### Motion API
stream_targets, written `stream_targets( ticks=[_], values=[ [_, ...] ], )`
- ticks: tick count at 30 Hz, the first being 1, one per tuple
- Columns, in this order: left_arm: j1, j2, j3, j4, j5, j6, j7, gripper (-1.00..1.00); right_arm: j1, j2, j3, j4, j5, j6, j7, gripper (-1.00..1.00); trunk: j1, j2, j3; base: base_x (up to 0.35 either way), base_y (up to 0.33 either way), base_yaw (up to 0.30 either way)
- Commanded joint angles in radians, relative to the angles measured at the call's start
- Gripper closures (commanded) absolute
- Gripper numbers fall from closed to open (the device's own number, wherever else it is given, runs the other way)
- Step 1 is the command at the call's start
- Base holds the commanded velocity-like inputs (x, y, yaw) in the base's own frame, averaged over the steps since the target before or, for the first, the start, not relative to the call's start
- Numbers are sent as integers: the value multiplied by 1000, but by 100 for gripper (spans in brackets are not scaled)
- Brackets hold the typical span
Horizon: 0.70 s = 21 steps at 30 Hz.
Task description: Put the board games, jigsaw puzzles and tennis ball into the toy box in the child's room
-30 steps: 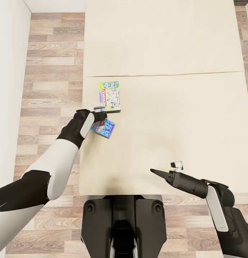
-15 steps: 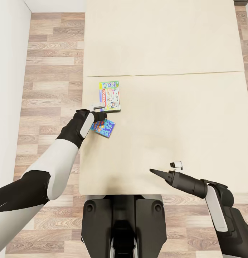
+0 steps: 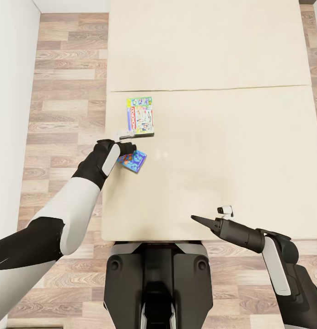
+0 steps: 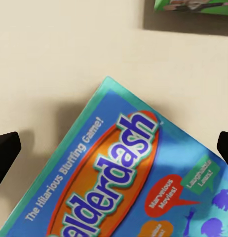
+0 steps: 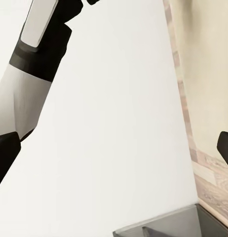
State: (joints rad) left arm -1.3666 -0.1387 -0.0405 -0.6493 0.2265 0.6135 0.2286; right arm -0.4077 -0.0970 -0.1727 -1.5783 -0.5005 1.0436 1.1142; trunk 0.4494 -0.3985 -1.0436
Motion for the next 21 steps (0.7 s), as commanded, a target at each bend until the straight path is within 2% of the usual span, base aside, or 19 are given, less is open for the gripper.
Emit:
stream_targets(
  ticks=[1, 11, 21],
  values=[
    [0, 1, -4, -1, 10, 3, 9, -100, 0, 0, -1, 0, 2, 4, 3, -100, 1, -2, -1, -12, 0, 0],
    [0, -1, -5, -1, 10, 3, 11, -100, 0, 0, 1, 0, 2, 4, 3, -100, 1, -2, -1, -12, 0, 0],
    [0, -1, -5, -1, 10, 4, 11, -100, 0, 0, 1, 0, 2, 4, 3, -100, 1, -2, -1, -119, 0, 0]
  ],
)
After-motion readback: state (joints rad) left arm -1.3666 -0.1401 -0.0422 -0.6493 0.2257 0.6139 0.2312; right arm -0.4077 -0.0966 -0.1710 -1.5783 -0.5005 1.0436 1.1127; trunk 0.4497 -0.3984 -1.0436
